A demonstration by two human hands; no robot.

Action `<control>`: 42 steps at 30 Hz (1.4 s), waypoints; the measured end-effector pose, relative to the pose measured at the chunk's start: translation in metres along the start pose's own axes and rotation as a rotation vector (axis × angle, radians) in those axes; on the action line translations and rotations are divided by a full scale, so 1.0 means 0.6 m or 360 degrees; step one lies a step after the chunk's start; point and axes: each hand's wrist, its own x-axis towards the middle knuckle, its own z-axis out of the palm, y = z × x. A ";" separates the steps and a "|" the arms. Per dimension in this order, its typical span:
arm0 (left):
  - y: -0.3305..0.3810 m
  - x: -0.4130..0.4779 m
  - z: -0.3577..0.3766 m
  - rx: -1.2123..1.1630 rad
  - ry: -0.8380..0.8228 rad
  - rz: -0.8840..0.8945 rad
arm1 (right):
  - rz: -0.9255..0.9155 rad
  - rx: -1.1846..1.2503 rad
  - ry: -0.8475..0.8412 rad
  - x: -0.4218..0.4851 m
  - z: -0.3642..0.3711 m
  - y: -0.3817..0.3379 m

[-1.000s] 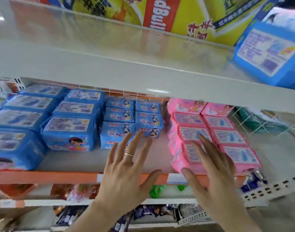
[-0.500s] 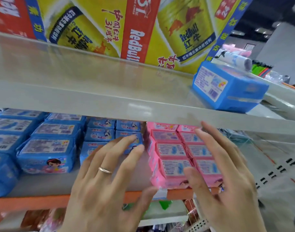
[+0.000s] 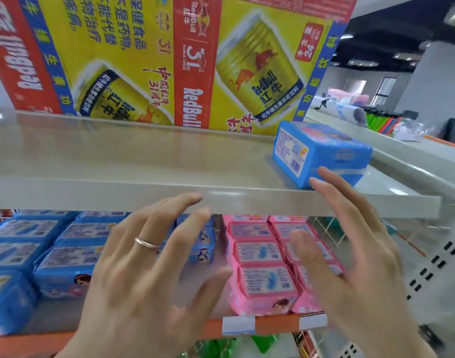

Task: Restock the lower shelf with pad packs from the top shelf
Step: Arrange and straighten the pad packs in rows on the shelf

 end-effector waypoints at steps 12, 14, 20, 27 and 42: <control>-0.054 0.083 -0.024 0.0161 0.0028 -0.0001 | 0.0047 0.0014 0.0116 0.054 0.003 0.016; -0.065 0.101 -0.025 0.0182 0.0016 0.0013 | 0.0103 -0.0018 0.0147 0.070 0.002 0.020; -0.078 0.166 -0.003 0.0203 -0.0032 0.0057 | 0.0445 -0.0359 0.0165 0.137 0.007 0.031; -0.084 0.218 0.055 0.0172 -0.0226 0.0019 | 0.0893 -0.0598 -0.0133 0.177 0.039 0.069; -0.115 0.227 0.089 -0.0075 -0.0408 -0.0036 | 0.0759 -0.0365 0.0142 0.162 0.051 0.090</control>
